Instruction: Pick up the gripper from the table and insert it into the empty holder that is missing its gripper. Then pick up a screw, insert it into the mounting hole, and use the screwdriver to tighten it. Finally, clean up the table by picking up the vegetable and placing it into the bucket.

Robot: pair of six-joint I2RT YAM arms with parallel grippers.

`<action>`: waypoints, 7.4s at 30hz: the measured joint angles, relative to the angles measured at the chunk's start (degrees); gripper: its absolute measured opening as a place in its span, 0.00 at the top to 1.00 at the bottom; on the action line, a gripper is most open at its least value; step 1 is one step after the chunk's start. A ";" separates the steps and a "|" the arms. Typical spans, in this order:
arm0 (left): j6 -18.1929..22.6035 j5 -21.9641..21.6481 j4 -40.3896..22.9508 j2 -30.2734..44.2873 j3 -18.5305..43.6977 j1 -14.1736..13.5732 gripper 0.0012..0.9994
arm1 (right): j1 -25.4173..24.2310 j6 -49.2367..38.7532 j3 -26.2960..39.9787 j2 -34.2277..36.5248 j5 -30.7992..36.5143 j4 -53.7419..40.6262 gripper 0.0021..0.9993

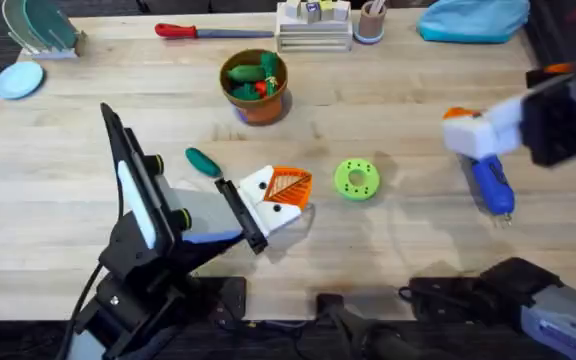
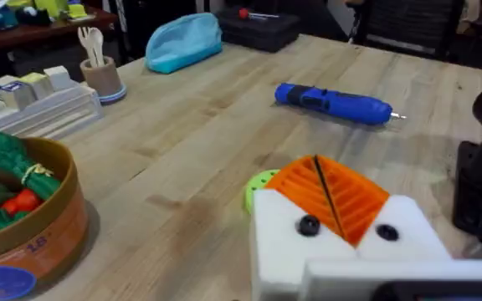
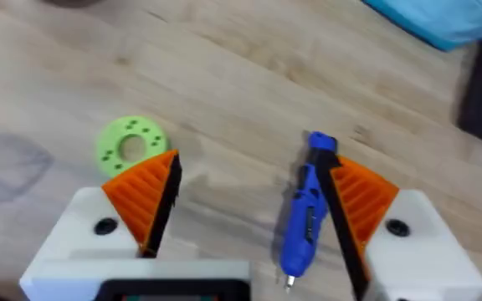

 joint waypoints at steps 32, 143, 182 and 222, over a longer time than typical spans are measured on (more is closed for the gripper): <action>0.00 0.00 0.00 0.00 0.00 0.00 0.99 | -39.10 -20.20 -0.09 45.20 -16.01 7.43 0.01; -3.13 -2.86 -0.09 0.00 0.00 0.00 0.99 | 25.52 3.26 -17.78 10.59 -31.94 81.37 0.98; -3.74 -2.86 -0.20 0.00 0.00 0.00 0.99 | 26.32 4.34 -18.34 12.49 -31.71 79.63 0.98; -3.96 -2.87 -0.13 0.00 0.00 0.00 0.99 | 15.48 -4.13 -18.67 3.43 -31.49 81.19 0.98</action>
